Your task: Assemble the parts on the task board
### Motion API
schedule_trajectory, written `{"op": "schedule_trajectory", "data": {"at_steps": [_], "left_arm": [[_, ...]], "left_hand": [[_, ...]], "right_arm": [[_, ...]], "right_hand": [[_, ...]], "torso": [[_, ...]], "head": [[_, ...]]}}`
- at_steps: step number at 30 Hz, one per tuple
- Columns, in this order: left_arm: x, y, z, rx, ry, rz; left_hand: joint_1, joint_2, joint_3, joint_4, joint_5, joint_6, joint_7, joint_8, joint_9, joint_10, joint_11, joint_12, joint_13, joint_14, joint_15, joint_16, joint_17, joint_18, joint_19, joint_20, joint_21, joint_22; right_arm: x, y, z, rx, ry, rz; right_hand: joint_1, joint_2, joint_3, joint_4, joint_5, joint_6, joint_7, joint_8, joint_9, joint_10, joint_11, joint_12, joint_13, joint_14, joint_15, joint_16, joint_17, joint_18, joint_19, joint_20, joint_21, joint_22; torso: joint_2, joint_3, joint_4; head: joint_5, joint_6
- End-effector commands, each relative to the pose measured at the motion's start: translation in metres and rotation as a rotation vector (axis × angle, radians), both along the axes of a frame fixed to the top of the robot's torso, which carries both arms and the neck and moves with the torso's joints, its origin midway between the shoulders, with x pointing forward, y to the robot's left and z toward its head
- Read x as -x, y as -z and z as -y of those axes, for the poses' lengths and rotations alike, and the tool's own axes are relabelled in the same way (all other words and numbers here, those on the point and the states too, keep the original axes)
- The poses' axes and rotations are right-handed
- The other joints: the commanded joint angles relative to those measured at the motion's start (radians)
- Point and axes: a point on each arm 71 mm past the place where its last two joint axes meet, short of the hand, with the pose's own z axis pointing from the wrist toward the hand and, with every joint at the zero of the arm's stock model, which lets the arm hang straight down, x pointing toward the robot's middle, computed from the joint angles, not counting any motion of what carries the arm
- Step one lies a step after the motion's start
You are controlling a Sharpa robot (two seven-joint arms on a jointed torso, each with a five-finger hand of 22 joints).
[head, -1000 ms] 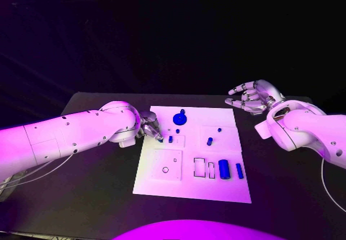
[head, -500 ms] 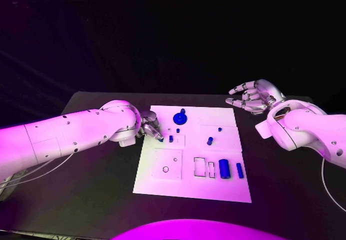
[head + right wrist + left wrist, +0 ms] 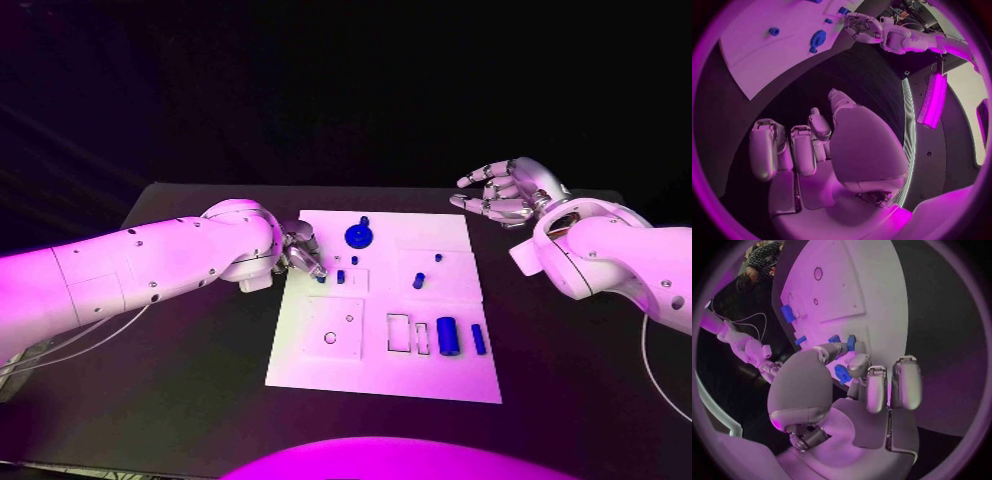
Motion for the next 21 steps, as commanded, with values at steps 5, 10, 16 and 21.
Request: {"op": "schedule_trajectory", "data": {"at_steps": [5, 10, 16, 21], "left_arm": [[0.0033, 0.0058, 0.0051, 0.014, 0.010, -0.033], [0.0031, 0.0063, 0.0052, 0.011, 0.010, -0.036], [0.0023, 0.0066, 0.0043, 0.009, 0.002, -0.036], [0.0014, 0.0069, 0.0034, 0.008, -0.008, -0.034]], "left_hand": [[-0.017, 0.001, 0.110, -0.132, -0.006, 0.016, -0.016, -0.009, -0.002, 0.014, -0.002, 0.008, 0.009, 0.104, -0.011, 0.006, 0.263, -0.019, 0.009, -0.004, 0.003, 0.018], [-0.026, 0.001, 0.076, -0.118, -0.011, 0.023, -0.022, -0.013, -0.004, 0.020, -0.006, 0.013, 0.019, 0.104, -0.014, 0.006, 0.263, -0.020, 0.011, -0.007, 0.003, 0.021], [-0.045, 0.005, 0.005, -0.081, -0.019, 0.039, -0.030, -0.027, -0.011, 0.021, -0.012, 0.011, 0.025, 0.104, -0.019, 0.006, 0.263, -0.020, 0.012, -0.012, 0.002, 0.022], [-0.070, 0.006, -0.094, -0.024, -0.031, 0.056, -0.032, -0.042, -0.020, 0.019, -0.013, 0.010, 0.032, 0.104, -0.021, 0.006, 0.263, -0.021, 0.013, -0.014, 0.001, 0.022]], "right_arm": [[0.0003, -0.0005, -0.0010, 0.001, -0.014, 0.009], [0.0003, -0.0005, -0.0009, 0.000, -0.014, 0.010], [0.0004, -0.0006, -0.0007, 0.000, -0.013, 0.010], [0.0006, -0.0007, -0.0005, 0.000, -0.013, 0.011]], "right_hand": [[-0.007, -0.003, 0.006, 0.000, 0.006, -0.005, 0.001, 0.007, -0.001, -0.001, -0.005, -0.005, -0.001, 0.063, -0.009, -0.004, 0.093, 0.018, -0.001, -0.006, -0.002, 0.178], [-0.008, -0.003, 0.006, 0.000, 0.007, -0.005, 0.001, 0.007, -0.001, -0.001, -0.005, -0.005, -0.001, 0.063, -0.009, -0.004, 0.092, 0.018, -0.001, -0.006, -0.002, 0.177], [-0.008, -0.003, 0.006, 0.000, 0.007, -0.005, 0.001, 0.007, -0.001, -0.001, -0.005, -0.005, -0.001, 0.063, -0.009, -0.004, 0.092, 0.018, -0.001, -0.006, -0.002, 0.177], [-0.008, -0.003, 0.007, 0.000, 0.009, -0.005, 0.001, 0.007, -0.002, -0.002, -0.005, -0.005, -0.002, 0.063, -0.009, -0.005, 0.091, 0.018, -0.002, -0.006, -0.004, 0.177]], "torso": [[0.000, 0.0007, 0.0002], [0.000, 0.0004, 0.0004], [0.000, 0.0004, 0.0005], [0.001, 0.0006, 0.0006]], "head": [[-0.001, -0.002], [0.001, -0.003], [-0.001, -0.002], [-0.002, -0.003]]}}
